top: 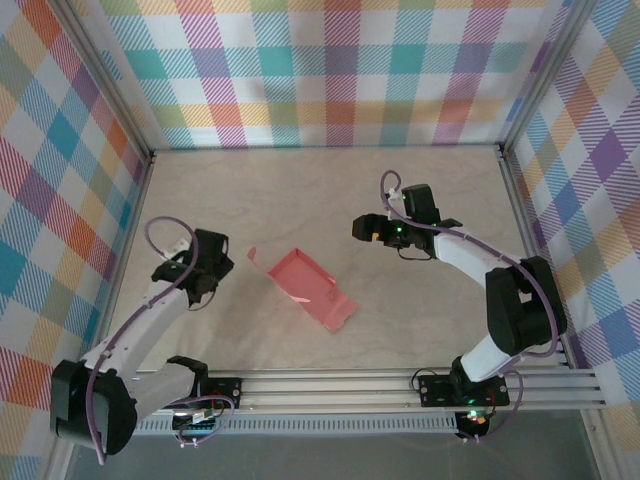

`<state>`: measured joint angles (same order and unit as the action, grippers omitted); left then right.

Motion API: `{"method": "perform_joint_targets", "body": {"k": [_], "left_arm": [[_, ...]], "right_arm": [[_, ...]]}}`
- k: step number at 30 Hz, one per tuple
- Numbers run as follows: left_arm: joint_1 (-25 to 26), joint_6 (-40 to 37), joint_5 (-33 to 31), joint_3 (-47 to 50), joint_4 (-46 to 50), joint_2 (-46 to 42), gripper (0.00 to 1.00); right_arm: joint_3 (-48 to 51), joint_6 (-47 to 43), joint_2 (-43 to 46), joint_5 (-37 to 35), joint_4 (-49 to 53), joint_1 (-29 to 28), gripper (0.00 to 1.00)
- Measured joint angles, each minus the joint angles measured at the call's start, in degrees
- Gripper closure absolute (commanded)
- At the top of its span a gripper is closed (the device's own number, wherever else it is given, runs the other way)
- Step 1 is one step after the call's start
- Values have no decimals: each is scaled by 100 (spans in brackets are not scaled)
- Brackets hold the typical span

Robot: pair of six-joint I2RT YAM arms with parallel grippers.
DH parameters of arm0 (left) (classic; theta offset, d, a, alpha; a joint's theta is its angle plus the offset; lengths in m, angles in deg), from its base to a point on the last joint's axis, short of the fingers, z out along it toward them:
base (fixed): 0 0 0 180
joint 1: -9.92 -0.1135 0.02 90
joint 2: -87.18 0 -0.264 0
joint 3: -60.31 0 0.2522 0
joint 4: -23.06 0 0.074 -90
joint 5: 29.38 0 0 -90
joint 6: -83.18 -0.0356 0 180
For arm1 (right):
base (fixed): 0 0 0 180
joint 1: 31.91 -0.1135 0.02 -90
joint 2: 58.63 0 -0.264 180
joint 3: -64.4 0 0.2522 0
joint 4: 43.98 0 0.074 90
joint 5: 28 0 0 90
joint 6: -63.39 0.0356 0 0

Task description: Fold the paper box

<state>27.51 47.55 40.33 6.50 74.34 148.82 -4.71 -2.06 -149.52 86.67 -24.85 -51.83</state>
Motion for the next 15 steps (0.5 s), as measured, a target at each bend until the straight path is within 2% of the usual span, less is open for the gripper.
{"method": "perform_joint_targets", "body": {"k": [5,8,15], "left_arm": [[911,940,385,275,-26,223,34],[1272,1300,525,267,-201,417,38],[1563,1296,726,-356,-555,1456,42]], "right_arm": [[-2,4,-46,2,-20,-11,14],[-2,4,-57,4,-39,-20,14],[-2,4,-57,-26,-120,-31,14]]}}
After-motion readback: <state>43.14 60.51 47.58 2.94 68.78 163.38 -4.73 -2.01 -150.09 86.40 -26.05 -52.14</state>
